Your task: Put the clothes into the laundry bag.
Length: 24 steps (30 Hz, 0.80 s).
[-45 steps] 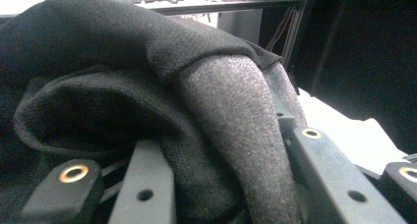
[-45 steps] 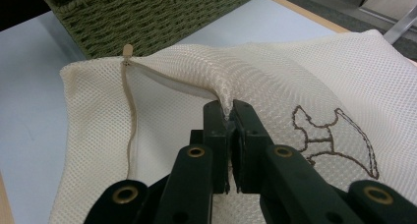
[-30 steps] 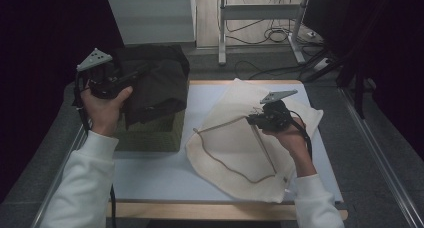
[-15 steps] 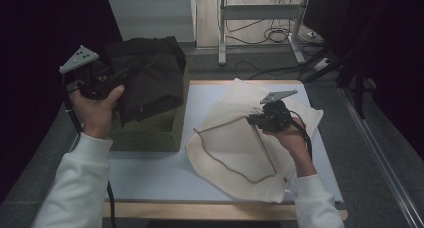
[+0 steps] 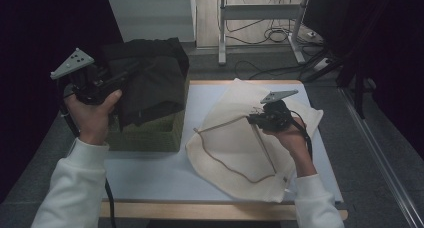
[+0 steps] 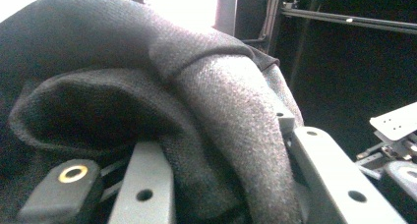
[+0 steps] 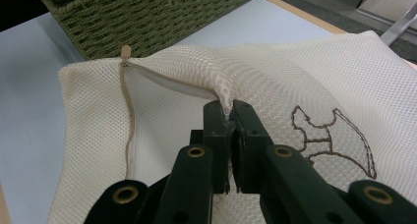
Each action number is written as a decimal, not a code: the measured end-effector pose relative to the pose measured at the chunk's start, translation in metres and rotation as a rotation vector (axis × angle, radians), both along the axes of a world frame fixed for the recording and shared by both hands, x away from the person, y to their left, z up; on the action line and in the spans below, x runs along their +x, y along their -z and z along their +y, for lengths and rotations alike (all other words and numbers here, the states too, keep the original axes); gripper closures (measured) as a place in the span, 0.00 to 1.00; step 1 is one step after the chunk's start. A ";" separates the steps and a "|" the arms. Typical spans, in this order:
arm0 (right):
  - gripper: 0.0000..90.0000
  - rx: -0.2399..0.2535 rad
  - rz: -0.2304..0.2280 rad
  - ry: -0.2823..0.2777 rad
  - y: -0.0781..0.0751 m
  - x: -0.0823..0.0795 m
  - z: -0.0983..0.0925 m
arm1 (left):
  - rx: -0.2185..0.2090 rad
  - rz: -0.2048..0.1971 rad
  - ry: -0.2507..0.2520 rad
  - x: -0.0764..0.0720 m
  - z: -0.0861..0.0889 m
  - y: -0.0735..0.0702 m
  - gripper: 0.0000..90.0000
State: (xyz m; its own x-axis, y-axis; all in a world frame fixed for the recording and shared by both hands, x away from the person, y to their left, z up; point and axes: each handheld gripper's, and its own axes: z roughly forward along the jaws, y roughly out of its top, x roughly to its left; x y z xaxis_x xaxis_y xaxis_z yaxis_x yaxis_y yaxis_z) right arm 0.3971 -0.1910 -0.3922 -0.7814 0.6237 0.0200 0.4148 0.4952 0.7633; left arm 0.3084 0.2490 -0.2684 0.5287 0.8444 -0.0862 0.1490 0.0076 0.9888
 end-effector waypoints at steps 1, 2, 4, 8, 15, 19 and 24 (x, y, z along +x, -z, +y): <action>0.95 0.000 0.000 0.000 0.000 0.000 0.000 | 0.000 0.000 -0.005 -0.001 -0.002 0.000 0.74; 0.95 0.001 0.000 0.000 0.000 0.000 0.000 | 0.007 -0.005 -0.004 -0.002 -0.002 0.000 0.74; 0.95 0.001 0.001 0.000 0.000 0.000 0.000 | 0.008 -0.003 0.003 -0.004 -0.004 -0.001 0.74; 0.95 0.004 0.001 0.005 0.001 0.001 0.000 | 0.004 -0.008 0.028 -0.007 -0.007 0.000 0.75; 0.95 0.007 -0.003 0.011 0.001 0.001 -0.001 | -0.034 0.012 0.081 -0.010 -0.010 0.005 0.75; 0.95 0.012 -0.005 0.016 0.002 0.002 -0.001 | -0.037 0.011 0.094 -0.013 -0.013 0.005 0.74; 0.95 0.012 -0.004 0.018 0.002 0.002 -0.002 | -0.031 0.010 0.104 -0.017 -0.016 0.006 0.74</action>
State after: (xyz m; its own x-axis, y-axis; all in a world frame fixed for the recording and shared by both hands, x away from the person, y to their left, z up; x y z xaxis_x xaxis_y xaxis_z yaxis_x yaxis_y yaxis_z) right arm 0.3992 -0.1926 -0.3943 -0.7703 0.6372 0.0240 0.4202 0.4790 0.7707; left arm 0.2914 0.2333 -0.2742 0.6121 0.7820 -0.1172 0.1608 0.0221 0.9867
